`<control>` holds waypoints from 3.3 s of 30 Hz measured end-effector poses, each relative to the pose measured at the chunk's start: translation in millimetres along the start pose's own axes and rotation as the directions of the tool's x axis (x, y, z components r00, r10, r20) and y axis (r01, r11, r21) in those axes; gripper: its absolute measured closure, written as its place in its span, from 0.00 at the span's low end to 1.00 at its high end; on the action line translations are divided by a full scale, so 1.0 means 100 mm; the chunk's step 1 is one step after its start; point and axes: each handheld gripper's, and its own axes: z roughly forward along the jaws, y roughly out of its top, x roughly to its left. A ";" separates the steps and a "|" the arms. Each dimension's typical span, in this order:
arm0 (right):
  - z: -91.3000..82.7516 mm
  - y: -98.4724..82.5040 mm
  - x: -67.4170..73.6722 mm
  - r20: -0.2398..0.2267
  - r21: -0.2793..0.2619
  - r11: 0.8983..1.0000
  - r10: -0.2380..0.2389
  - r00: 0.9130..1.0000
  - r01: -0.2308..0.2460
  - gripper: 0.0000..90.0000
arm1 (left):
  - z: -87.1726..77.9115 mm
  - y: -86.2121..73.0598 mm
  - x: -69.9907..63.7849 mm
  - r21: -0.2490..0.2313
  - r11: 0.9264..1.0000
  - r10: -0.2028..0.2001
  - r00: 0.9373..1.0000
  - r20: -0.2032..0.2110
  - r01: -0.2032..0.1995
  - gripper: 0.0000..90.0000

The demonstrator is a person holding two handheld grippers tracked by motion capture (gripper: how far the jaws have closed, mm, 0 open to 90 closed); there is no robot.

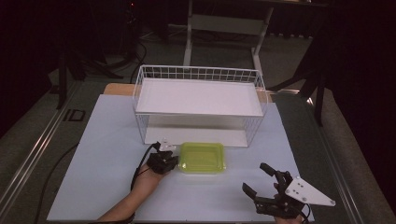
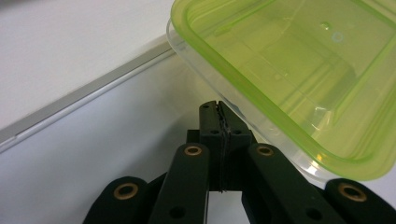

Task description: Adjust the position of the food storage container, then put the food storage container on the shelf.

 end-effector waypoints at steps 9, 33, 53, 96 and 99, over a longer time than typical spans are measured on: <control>0.00 -0.01 0.00 0.003 0.008 1.000 0.005 1.000 -0.005 0.16 | -0.06 -0.04 0.05 -0.024 0.999 -0.026 1.000 -0.011 0.026 0.98; 0.02 0.03 0.08 0.133 0.063 0.995 -0.088 0.987 0.080 0.22 | -1.02 -0.28 -0.08 -0.271 0.963 0.038 0.986 0.162 0.007 0.03; 0.41 0.26 -0.17 0.064 0.190 0.981 -0.042 0.997 0.030 0.14 | -0.97 0.28 -0.19 -0.358 0.934 0.137 0.937 0.322 -0.014 0.04; 1.51 -0.34 -0.75 0.247 0.528 0.622 0.539 0.805 -0.578 0.58 | -0.10 0.19 0.19 0.074 0.904 -0.428 0.886 0.177 0.422 0.62; 1.53 -0.35 -0.74 0.255 0.537 0.614 0.536 0.805 -0.579 0.68 | -0.09 0.18 0.19 0.071 0.898 -0.439 0.882 0.171 0.433 0.71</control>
